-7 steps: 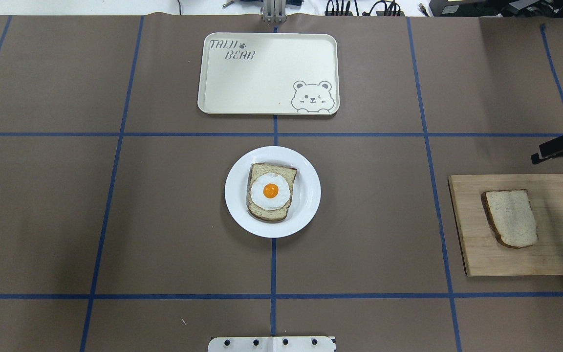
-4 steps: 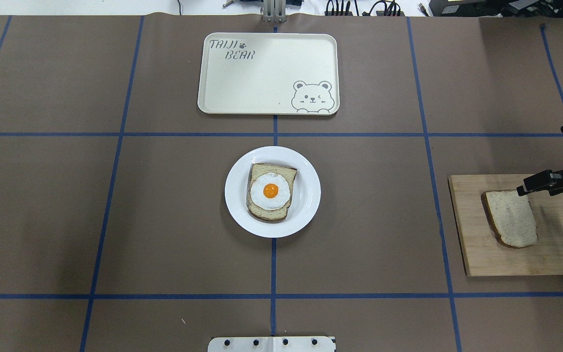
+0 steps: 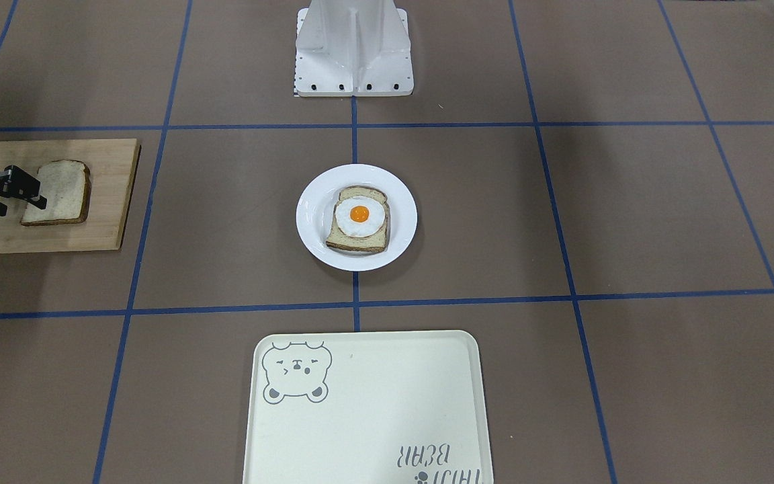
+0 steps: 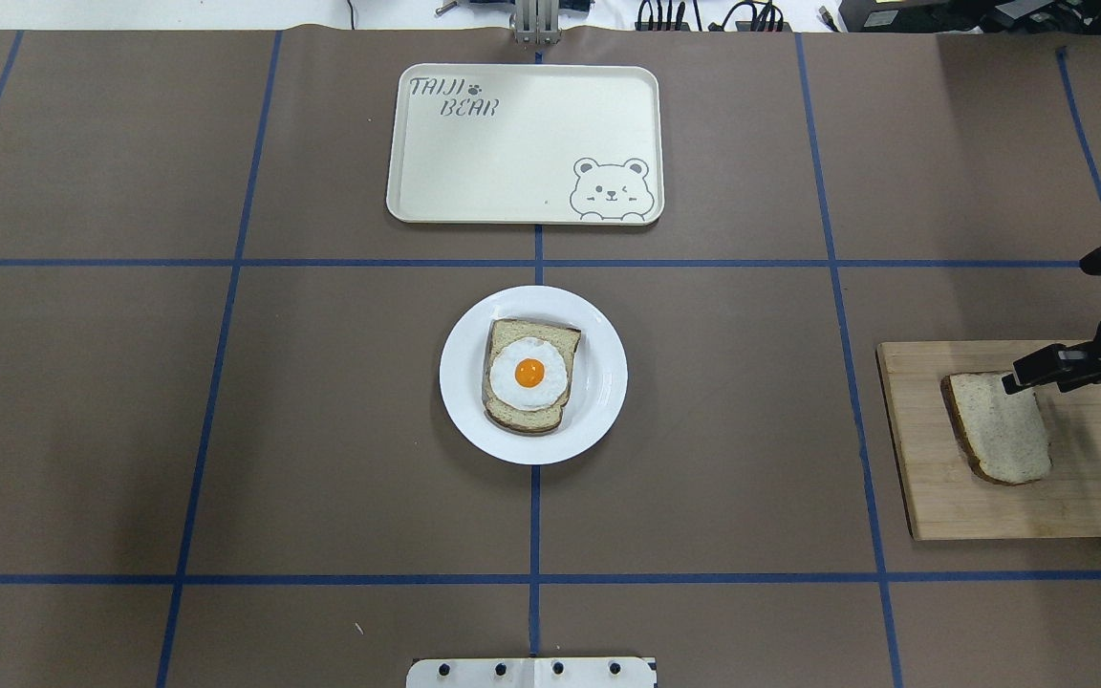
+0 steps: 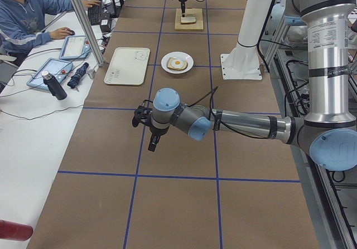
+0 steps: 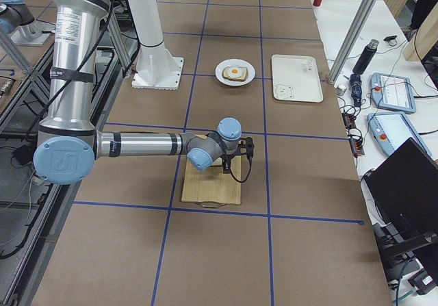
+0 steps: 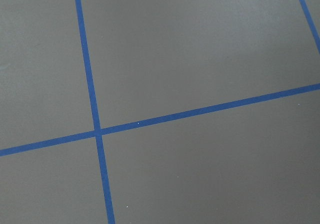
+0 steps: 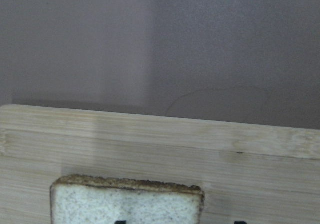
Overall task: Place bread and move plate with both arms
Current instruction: 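Lower the right gripper and grasp the edge of the bread slice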
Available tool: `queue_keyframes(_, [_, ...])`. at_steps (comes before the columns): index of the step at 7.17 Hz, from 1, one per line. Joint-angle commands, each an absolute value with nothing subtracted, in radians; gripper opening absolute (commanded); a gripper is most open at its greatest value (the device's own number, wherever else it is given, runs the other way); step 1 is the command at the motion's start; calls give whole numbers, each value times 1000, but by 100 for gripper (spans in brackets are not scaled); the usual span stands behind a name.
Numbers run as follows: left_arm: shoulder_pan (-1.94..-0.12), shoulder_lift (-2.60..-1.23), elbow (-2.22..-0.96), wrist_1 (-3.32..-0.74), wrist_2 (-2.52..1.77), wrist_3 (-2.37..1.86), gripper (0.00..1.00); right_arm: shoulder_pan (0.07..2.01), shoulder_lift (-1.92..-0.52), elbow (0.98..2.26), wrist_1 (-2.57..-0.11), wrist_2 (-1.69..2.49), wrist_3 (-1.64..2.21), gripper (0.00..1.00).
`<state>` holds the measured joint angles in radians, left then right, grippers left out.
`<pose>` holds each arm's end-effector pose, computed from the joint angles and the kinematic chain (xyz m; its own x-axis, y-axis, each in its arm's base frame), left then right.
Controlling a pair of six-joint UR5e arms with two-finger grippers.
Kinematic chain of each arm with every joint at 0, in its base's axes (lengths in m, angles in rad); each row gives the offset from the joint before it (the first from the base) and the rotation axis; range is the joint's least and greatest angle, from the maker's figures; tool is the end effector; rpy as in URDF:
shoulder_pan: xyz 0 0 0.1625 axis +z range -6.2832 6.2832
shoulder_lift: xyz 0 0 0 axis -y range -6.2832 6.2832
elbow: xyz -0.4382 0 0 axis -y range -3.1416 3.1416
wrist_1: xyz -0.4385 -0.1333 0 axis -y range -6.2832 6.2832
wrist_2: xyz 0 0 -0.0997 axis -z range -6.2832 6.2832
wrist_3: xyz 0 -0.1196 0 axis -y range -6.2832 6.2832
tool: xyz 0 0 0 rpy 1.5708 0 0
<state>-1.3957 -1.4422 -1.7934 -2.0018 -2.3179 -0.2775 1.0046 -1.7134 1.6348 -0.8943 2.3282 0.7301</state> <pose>0.0377 -0.5119 0.5819 0.6790 0.2120 -0.7028 0.0367 0.9464 0.3210 -0.2284 -0.4546 0.6464 0.5980 -0.0684 0.7985 0.0597 0.9974 0.0407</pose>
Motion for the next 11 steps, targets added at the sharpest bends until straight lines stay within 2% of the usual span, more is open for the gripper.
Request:
queue_keyframes(1, [-1396, -1443, -1795, -2002, -2318, -278, 99, 997, -1713, 1625, -894, 2326, 730, 71])
queue_keyframes(3, [-1396, -1443, -1796, -2002, -2318, -278, 99, 993, -1713, 1621, -894, 2327, 730, 60])
queue_keyframes(4, [-1396, -1440, -1796, -2002, -2318, -278, 99, 992, -1713, 1621, -894, 2326, 730, 42])
queue_keyframes(6, [-1396, -1437, -1796, -2005, -2318, -278, 99, 992, -1712, 1624, -894, 2327, 730, 0])
queue_keyframes(9, [-1396, -1436, -1796, -2005, -2319, -279, 99, 996, -1713, 1652, -894, 2327, 730, 0])
queue_keyframes(11, [-1396, -1434, -1796, -2005, -2341, -279, 99, 1017, -1741, 1750, -897, 2342, 732, 0])
